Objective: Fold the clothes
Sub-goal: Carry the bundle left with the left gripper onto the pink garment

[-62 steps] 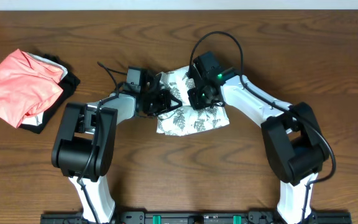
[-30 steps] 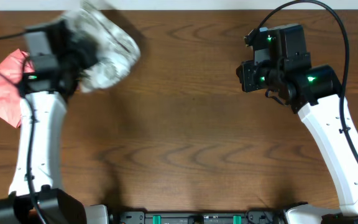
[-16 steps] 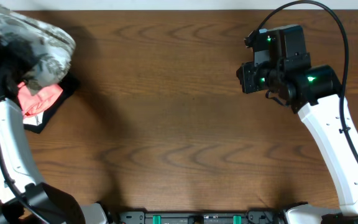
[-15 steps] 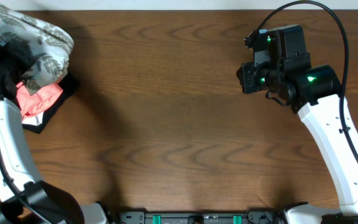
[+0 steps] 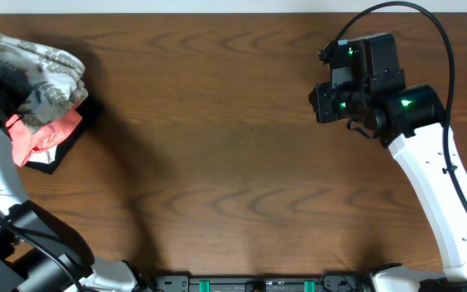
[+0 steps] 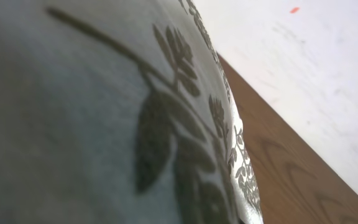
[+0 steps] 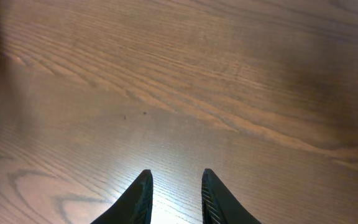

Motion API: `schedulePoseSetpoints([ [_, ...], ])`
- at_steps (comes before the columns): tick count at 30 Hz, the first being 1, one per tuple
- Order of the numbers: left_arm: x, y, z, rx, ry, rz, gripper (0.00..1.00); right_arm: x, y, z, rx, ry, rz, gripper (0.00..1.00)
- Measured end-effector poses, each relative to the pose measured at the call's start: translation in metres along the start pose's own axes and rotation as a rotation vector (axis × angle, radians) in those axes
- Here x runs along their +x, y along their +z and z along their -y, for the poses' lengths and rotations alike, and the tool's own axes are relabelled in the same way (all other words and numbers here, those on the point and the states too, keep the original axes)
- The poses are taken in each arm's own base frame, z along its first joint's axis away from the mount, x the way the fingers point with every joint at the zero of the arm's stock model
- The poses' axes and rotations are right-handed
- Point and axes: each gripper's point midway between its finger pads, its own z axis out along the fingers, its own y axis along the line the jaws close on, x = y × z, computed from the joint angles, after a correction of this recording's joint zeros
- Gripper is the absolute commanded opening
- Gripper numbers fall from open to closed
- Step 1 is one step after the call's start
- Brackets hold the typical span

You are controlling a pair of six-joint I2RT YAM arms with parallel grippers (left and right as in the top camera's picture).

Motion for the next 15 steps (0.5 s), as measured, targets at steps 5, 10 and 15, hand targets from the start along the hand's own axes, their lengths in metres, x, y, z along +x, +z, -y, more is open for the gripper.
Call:
schedulePoseSetpoints([
  [5, 0.0, 0.0, -0.015, -0.022, -0.024, -0.007, 0.06, 0.0, 0.0, 0.0, 0.0, 0.0, 0.0, 0.25],
  [10, 0.011, 0.01, -0.035, -0.055, -0.064, -0.054, 0.06, 0.001, 0.0, 0.0, 0.001, 0.0, -0.003, 0.25],
  [15, 0.028, 0.017, -0.07, -0.158, -0.117, -0.11, 0.06, 0.002, 0.0, 0.0, 0.001, 0.001, -0.008, 0.25],
])
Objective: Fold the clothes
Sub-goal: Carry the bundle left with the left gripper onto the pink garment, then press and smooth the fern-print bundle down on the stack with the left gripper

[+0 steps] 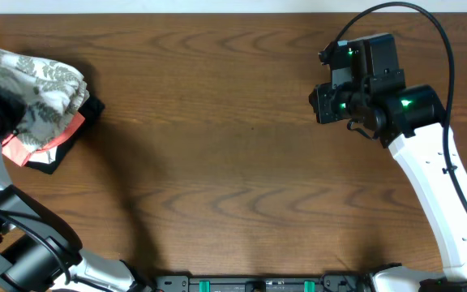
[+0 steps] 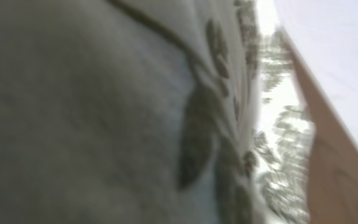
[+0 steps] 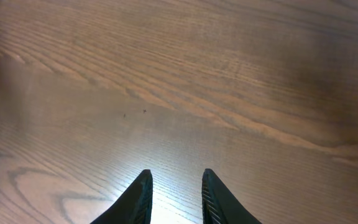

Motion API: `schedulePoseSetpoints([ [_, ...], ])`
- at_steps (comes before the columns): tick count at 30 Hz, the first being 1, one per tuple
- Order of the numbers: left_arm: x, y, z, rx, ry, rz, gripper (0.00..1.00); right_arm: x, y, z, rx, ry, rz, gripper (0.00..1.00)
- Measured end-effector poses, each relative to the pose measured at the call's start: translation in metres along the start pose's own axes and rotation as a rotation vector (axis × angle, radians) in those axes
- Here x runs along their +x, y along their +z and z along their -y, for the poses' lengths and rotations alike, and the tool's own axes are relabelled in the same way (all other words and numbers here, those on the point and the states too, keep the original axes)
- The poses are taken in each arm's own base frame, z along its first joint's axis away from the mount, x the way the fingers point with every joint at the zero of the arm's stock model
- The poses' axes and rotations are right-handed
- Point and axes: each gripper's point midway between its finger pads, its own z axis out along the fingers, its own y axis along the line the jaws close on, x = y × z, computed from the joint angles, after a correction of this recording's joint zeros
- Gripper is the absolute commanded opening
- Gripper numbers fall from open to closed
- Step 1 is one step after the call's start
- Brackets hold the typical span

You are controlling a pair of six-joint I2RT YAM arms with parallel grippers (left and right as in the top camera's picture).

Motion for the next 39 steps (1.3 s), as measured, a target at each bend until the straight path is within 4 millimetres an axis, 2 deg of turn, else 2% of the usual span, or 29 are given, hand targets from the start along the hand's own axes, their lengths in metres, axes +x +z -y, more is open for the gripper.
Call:
schedulePoseSetpoints([
  [2, -0.001, 0.0, -0.01, -0.034, -0.01, 0.003, 0.09, 0.0, 0.0, 0.0, 0.0, 0.0, 0.0, 0.25],
  [4, -0.003, -0.001, -0.016, -0.055, -0.017, 0.011, 0.24, 0.0, 0.0, 0.0, 0.0, 0.0, 0.0, 0.25],
  [6, -0.005, -0.001, -0.02, -0.071, -0.016, 0.019, 0.32, 0.0, 0.0, 0.0, 0.0, 0.0, -0.001, 0.25],
  [7, -0.006, -0.002, -0.023, -0.084, -0.02, 0.024, 0.43, 0.001, 0.0, 0.0, 0.0, 0.0, -0.003, 0.25],
  [11, -0.009, -0.005, -0.038, -0.147, -0.026, 0.039, 0.64, 0.003, 0.0, 0.0, 0.001, 0.002, -0.014, 0.25],
  [13, -0.009, -0.006, -0.046, -0.18, -0.034, 0.041, 0.7, 0.003, 0.0, 0.0, 0.001, 0.002, -0.014, 0.26],
  [21, 0.001, -0.013, -0.073, -0.327, -0.05, 0.015, 0.73, 0.004, 0.0, 0.0, 0.001, 0.002, -0.014, 0.26],
  [27, 0.002, -0.02, -0.091, -0.42, -0.055, 0.019, 0.91, 0.003, 0.0, 0.002, 0.01, 0.0, -0.013, 0.26],
  [32, 0.0, -0.023, -0.097, -0.442, -0.062, 0.027, 0.93, 0.003, 0.0, 0.003, 0.018, 0.0, -0.012, 0.26],
  [39, -0.002, -0.026, -0.095, -0.441, -0.061, 0.039, 0.93, 0.003, 0.0, 0.005, 0.027, -0.001, -0.011, 0.26],
])
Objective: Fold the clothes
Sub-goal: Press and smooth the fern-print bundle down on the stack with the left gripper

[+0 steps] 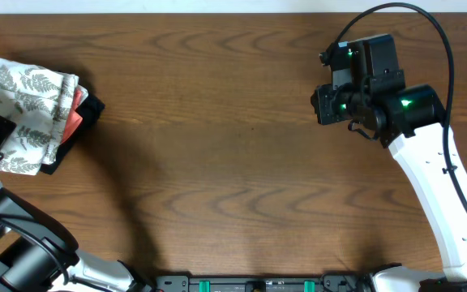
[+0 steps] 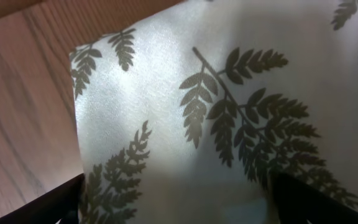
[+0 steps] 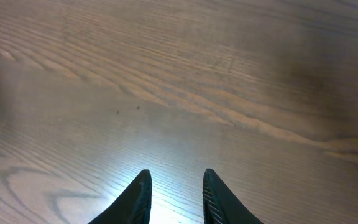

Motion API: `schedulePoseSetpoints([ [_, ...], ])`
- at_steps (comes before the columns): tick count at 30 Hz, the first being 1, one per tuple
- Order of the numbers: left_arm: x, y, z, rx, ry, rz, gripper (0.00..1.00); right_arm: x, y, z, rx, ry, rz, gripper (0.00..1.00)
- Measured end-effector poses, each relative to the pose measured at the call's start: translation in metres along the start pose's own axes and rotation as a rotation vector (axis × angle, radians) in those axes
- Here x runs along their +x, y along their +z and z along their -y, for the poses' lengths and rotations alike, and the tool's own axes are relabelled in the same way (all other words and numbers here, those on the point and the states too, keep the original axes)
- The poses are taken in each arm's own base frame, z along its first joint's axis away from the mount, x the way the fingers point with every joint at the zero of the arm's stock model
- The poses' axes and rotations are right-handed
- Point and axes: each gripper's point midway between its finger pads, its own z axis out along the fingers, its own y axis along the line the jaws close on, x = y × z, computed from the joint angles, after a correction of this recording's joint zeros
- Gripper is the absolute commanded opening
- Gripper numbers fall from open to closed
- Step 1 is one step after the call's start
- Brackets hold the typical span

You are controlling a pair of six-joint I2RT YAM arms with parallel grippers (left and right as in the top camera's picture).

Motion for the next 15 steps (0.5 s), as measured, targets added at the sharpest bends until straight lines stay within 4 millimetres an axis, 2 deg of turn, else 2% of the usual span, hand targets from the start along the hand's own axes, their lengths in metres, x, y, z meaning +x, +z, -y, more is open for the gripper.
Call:
schedulePoseSetpoints([
  [3, -0.012, -0.017, 0.002, 0.015, -0.004, 0.055, 0.94, 0.0, 0.0, 0.001, 0.004, 0.0, 0.0, 0.27],
  [7, -0.039, -0.068, 0.008, 0.063, -0.014, 0.19, 0.93, 0.0, 0.0, 0.001, 0.008, 0.0, 0.001, 0.27],
  [9, -0.049, -0.092, 0.013, 0.099, -0.012, 0.249, 0.73, 0.0, 0.0, 0.001, 0.009, 0.0, 0.002, 0.27],
  [10, -0.053, -0.102, 0.017, 0.124, -0.008, 0.274, 0.49, -0.001, 0.0, 0.001, 0.008, 0.0, 0.004, 0.27],
  [11, -0.057, -0.112, 0.021, 0.145, 0.002, 0.294, 0.34, -0.001, 0.0, 0.001, 0.009, -0.001, 0.006, 0.27],
  [13, -0.058, -0.117, 0.027, 0.167, 0.027, 0.303, 0.15, -0.002, 0.0, 0.002, 0.01, -0.001, 0.009, 0.26],
  [15, -0.054, -0.114, 0.032, 0.175, 0.055, 0.289, 0.06, -0.002, 0.0, 0.002, 0.01, -0.001, 0.009, 0.27],
])
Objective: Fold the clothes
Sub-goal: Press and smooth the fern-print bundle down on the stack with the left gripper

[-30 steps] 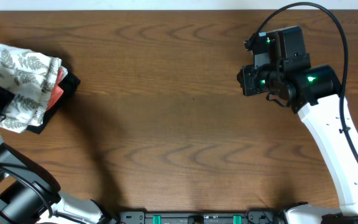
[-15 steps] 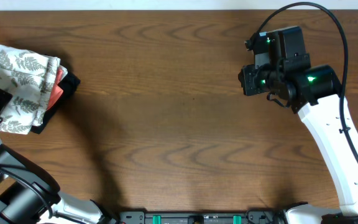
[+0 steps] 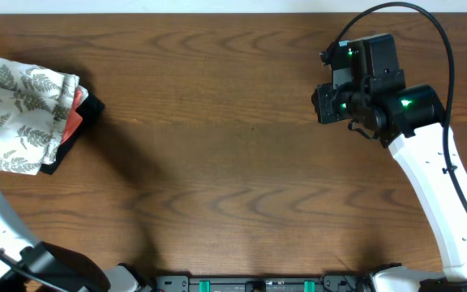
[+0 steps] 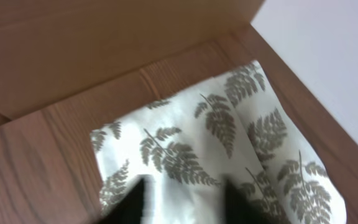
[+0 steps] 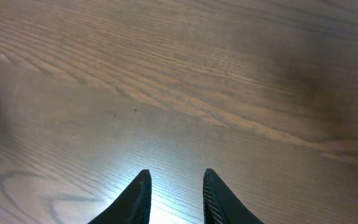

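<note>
A folded white cloth with a grey fern print (image 3: 24,112) lies at the table's far left. It rests on a pile with a coral garment (image 3: 72,122) and a black garment (image 3: 87,109) peeking out at its right. In the left wrist view the fern cloth (image 4: 216,140) lies flat below my left gripper (image 4: 184,200). That gripper hangs over it, blurred, open and holding nothing. In the overhead view only the left arm shows at the frame's edge. My right gripper (image 5: 174,190) hovers open over bare wood at the far right (image 3: 324,105).
The brown wooden table (image 3: 217,162) stretches between the pile and the right arm. Its back edge (image 4: 291,81) runs just behind the cloth, against a pale wall. The right arm's white link (image 3: 432,186) crosses the right side of the table.
My left gripper has drawn back from the fern cloth toward the table's left edge. Its fingers stand closer together than before. The cloth stays flat on the pile. The right arm has not moved.
First the fern cloth was bunched around my left gripper above the coral and black garments. Then it sat lower on them. Later it lay flat and folded on the pile with the gripper wide open on it. Now the gripper has left it. The right arm stayed still.
</note>
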Motion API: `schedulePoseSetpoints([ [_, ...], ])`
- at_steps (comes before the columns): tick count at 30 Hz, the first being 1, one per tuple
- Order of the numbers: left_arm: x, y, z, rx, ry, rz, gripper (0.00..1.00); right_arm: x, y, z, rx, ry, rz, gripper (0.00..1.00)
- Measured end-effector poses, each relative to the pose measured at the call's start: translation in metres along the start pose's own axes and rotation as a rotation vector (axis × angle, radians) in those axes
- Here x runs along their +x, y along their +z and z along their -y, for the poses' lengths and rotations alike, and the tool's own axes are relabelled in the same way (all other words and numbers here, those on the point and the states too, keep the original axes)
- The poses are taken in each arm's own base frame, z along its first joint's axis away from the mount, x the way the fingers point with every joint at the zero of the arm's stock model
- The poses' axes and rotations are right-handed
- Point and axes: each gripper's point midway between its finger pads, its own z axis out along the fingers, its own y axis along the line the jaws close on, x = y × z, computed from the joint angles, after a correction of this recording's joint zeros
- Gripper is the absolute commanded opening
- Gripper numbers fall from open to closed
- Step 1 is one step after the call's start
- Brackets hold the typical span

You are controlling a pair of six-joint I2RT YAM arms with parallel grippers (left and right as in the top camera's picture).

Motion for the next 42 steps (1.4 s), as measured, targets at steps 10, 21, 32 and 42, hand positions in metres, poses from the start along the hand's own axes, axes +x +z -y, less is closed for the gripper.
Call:
schedulePoseSetpoints([
  [10, 0.031, 0.06, 0.024, -0.036, 0.247, -0.064, 0.06, 0.001, 0.0, 0.0, 0.002, 0.001, -0.004, 0.27],
  [21, 0.072, 0.117, 0.057, -0.164, 0.57, -0.079, 0.06, 0.002, 0.0, 0.0, 0.002, 0.002, -0.009, 0.27],
  [32, 0.127, 0.156, 0.095, -0.198, 0.764, -0.134, 0.06, 0.002, 0.0, 0.0, 0.002, 0.005, -0.01, 0.27],
  [42, 0.125, 0.155, 0.096, -0.232, 0.797, -0.124, 0.38, 0.003, 0.0, 0.0, 0.002, 0.009, -0.011, 0.27],
])
